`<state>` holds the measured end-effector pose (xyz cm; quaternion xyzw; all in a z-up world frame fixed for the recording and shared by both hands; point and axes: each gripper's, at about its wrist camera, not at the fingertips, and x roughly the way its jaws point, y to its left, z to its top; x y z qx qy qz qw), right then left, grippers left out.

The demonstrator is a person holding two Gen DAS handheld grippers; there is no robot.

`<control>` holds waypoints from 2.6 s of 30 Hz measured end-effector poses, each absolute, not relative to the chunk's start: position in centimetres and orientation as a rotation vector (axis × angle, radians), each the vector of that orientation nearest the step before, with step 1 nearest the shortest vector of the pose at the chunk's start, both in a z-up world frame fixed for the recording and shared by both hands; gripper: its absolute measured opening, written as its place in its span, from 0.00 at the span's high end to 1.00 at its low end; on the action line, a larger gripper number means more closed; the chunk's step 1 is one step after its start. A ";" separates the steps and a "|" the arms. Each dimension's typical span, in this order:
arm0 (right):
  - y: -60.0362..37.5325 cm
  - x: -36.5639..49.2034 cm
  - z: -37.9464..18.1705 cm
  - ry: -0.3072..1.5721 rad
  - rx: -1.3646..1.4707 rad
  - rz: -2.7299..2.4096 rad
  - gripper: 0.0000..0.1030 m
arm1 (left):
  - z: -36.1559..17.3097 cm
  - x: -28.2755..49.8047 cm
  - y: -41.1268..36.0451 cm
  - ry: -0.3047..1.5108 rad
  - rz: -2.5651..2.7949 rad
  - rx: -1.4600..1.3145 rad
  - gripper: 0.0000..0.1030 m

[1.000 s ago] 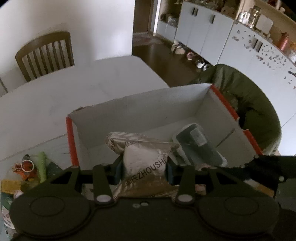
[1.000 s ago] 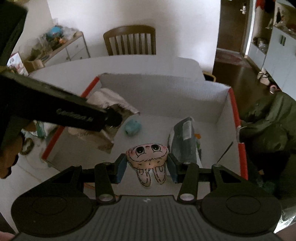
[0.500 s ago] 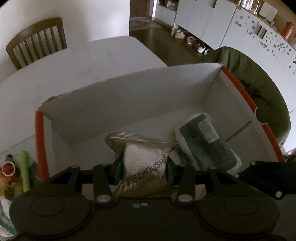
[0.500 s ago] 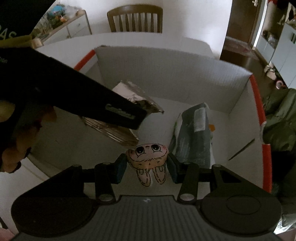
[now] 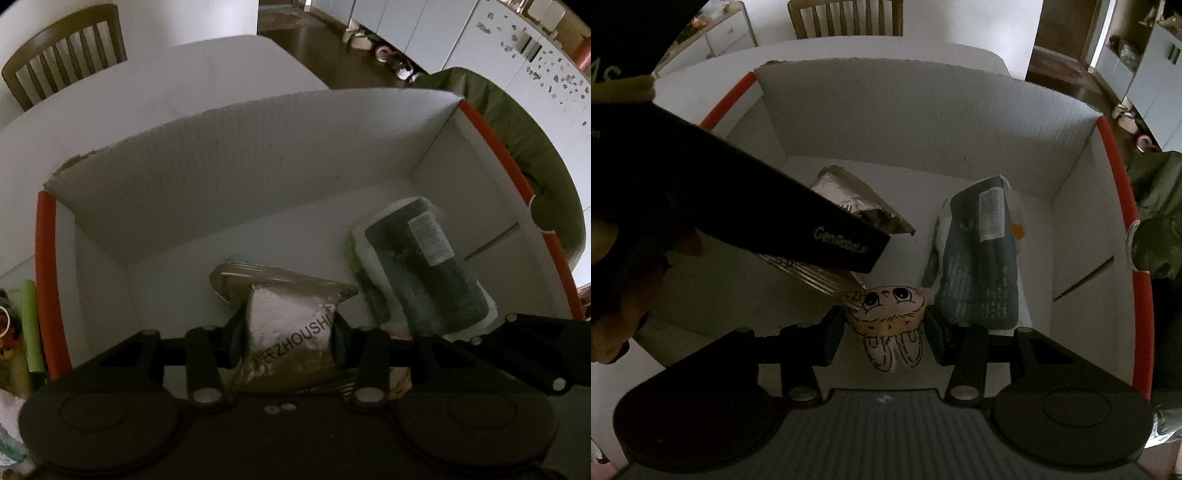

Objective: Organize objects
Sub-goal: 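Carry the bag and plush into the box and open both grippers, then withdraw both grippers from the box back toward the table pile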

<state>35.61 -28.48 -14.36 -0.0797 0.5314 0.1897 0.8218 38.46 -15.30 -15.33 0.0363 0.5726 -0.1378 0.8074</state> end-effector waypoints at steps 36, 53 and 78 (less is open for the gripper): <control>-31.1 32.0 -8.8 0.964 -0.037 0.429 0.31 | -9.2 34.4 -12.5 1.056 -0.336 -0.009 0.38; -30.9 28.9 -4.0 0.851 0.078 0.413 0.25 | -3.4 28.2 -6.7 0.870 -0.317 -0.067 0.23; -21.0 23.2 -1.3 0.743 0.140 0.483 0.15 | -2.9 21.1 7.4 0.771 -0.194 -0.138 0.01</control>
